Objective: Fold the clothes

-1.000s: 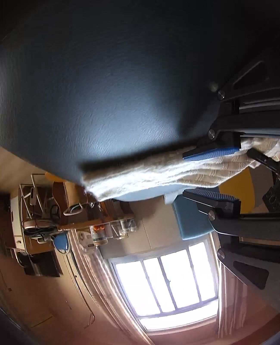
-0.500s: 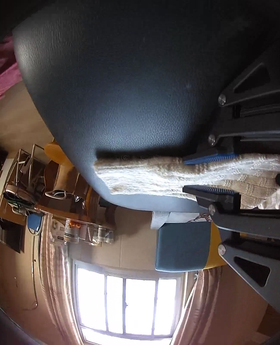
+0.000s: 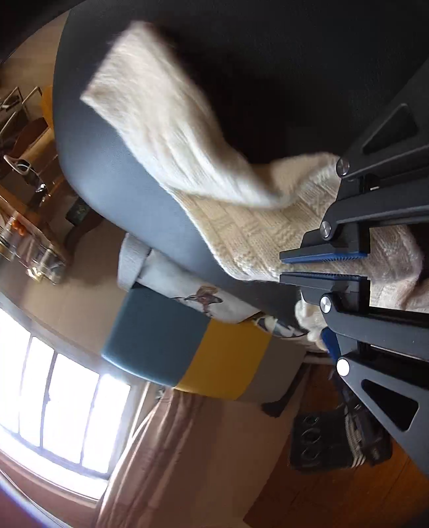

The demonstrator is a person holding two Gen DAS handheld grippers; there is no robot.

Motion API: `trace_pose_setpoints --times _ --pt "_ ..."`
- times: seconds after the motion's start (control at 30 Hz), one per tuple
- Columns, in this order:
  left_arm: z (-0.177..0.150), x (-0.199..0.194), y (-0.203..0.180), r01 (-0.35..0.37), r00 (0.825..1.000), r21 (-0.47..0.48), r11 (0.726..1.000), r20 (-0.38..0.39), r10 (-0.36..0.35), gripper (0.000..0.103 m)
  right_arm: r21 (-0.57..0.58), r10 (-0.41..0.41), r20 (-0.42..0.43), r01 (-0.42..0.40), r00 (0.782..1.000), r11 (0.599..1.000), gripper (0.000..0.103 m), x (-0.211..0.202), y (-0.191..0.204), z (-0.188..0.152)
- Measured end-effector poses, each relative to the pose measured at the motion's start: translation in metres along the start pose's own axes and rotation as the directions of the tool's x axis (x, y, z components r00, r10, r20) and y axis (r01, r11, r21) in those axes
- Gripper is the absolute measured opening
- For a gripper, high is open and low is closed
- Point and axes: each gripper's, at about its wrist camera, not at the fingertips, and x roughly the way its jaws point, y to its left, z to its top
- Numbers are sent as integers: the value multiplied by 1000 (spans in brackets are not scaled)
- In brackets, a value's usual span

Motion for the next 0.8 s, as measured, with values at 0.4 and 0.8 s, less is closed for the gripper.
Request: trace_pose_setpoints --times 0.4,0.8 --pt "-67 -34 37 -98 995 -9 995 -29 97 59 313 -219 312 118 925 943 46 -92 -65 9" --pt "-81 -57 53 -102 995 -49 994 1 103 59 156 -175 175 148 969 977 6 -30 -47 56"
